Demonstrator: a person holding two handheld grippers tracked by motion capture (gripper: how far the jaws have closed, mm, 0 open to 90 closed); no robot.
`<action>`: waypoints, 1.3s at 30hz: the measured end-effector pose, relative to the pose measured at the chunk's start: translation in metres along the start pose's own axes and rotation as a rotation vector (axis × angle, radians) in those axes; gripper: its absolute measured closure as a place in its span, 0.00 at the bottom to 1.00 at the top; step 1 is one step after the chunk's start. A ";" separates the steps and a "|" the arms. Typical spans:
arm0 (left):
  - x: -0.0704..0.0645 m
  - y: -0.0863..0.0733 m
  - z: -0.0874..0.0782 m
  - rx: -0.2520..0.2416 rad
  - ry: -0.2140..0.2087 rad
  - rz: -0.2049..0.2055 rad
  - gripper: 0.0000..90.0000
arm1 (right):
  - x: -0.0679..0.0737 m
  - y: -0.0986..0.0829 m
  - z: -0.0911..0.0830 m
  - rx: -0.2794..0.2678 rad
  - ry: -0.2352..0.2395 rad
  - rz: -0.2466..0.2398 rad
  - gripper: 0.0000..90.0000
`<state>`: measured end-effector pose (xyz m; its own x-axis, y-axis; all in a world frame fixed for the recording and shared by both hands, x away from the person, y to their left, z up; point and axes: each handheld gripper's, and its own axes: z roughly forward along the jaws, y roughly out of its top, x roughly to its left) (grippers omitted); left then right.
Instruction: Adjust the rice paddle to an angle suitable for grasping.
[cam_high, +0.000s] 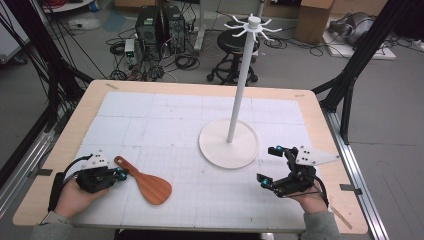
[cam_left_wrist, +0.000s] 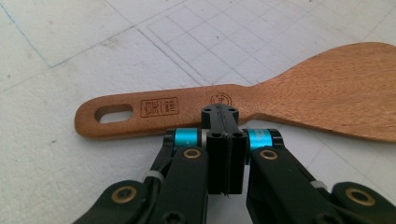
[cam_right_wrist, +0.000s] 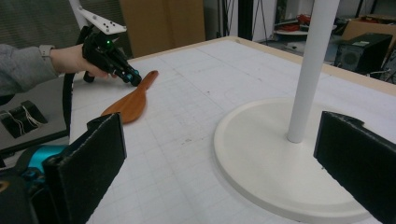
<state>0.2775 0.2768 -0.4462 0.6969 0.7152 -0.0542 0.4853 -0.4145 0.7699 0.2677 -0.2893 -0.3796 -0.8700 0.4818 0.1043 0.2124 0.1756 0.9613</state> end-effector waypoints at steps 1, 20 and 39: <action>0.000 0.001 0.001 0.003 0.006 0.001 1.00 | 0.000 0.000 0.000 -0.002 -0.002 -0.002 0.01; -0.007 0.019 0.023 0.005 0.016 0.006 1.00 | -0.001 -0.001 0.002 0.011 0.000 0.001 0.01; -0.017 0.035 0.044 -0.026 0.004 0.020 1.00 | -0.002 -0.003 0.001 0.011 0.000 0.005 0.01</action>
<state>0.3064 0.2250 -0.4462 0.7043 0.7090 -0.0357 0.4569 -0.4142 0.7872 0.2693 -0.2894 -0.3828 -0.8689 0.4829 0.1089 0.2216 0.1828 0.9578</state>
